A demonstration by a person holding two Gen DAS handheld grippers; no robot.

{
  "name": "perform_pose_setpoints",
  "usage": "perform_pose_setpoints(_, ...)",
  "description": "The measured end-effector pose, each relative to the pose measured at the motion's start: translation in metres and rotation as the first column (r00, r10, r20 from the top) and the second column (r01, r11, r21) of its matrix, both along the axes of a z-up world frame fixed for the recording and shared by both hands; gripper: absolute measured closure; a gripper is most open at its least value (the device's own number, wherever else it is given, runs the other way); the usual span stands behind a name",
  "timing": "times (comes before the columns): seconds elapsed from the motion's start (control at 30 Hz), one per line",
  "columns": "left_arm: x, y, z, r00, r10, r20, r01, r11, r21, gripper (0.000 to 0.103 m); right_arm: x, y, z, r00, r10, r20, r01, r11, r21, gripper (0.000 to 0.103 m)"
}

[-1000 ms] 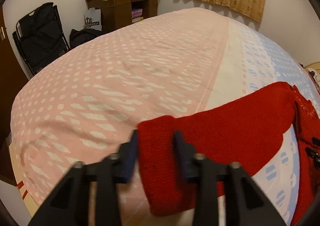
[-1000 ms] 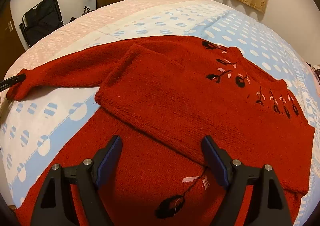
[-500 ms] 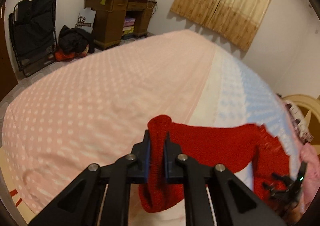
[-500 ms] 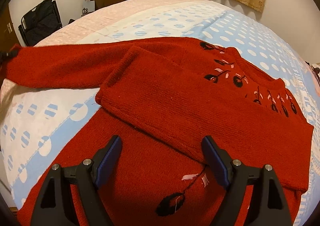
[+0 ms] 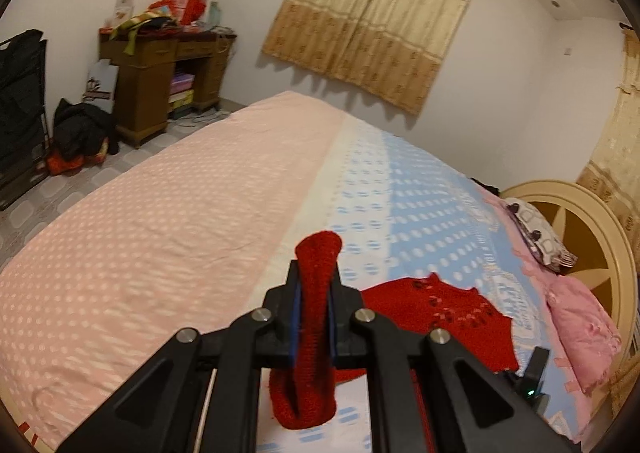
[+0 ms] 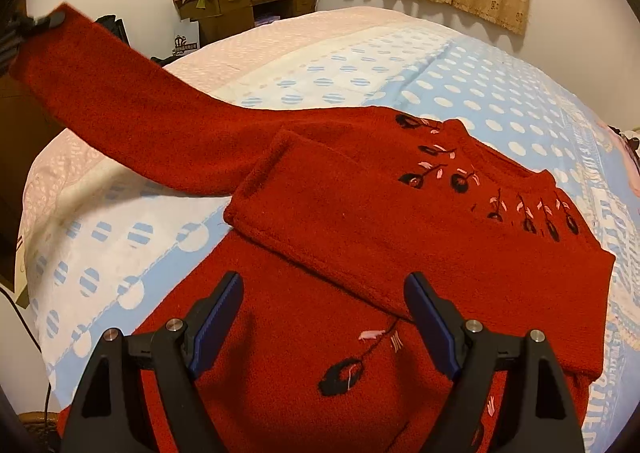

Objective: Fold small clothes
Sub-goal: 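Lift the held sleeve and fold it across the sweater body with the left gripper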

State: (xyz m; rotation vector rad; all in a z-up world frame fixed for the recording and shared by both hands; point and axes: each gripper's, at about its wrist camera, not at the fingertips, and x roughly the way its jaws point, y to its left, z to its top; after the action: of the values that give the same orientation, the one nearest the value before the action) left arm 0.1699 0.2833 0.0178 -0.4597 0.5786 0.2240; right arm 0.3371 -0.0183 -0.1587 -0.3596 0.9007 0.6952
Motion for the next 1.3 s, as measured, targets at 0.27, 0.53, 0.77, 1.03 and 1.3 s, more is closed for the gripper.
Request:
perform_pose_setpoints(0.27, 0.020, -0.013, 0.035, 0.997, -0.023, 0.069, 0.021, 1.000, 0.023, 0.092, -0.005, -0.016, 0.007, 1.000, -0.010, -0.001, 0.010, 1.000, 0.025, 0.020)
perform_pose_setpoints(0.53, 0.039, -0.067, 0.063, 0.975, -0.169, 0.142, 0.162, 0.985, 0.059, 0.092, -0.009, -0.036, 0.009, 1.000, -0.030, -0.005, 0.030, 0.998, 0.047, 0.020)
perform_pose_setpoints(0.77, 0.086, -0.125, 0.066, 0.941, -0.306, 0.142, 0.309, 0.951, 0.001, 0.092, -0.010, -0.066, 0.013, 0.997, -0.076, -0.011, 0.077, 0.995, 0.058, 0.020)
perform_pose_setpoints(1.03, 0.133, -0.205, 0.054, 0.895, -0.432, 0.108, 0.436, 0.900, -0.013, 0.092, -0.015, -0.106, 0.013, 0.990, -0.135, -0.029, 0.137, 0.988, 0.071, 0.020)
perform_pose_setpoints(1.3, 0.173, -0.298, -0.011, 0.858, -0.513, -0.028, 0.513, 0.857, 0.041, 0.092, -0.020, -0.148, -0.001, 0.979, -0.191, -0.069, 0.194, 0.980, 0.042, 0.020)
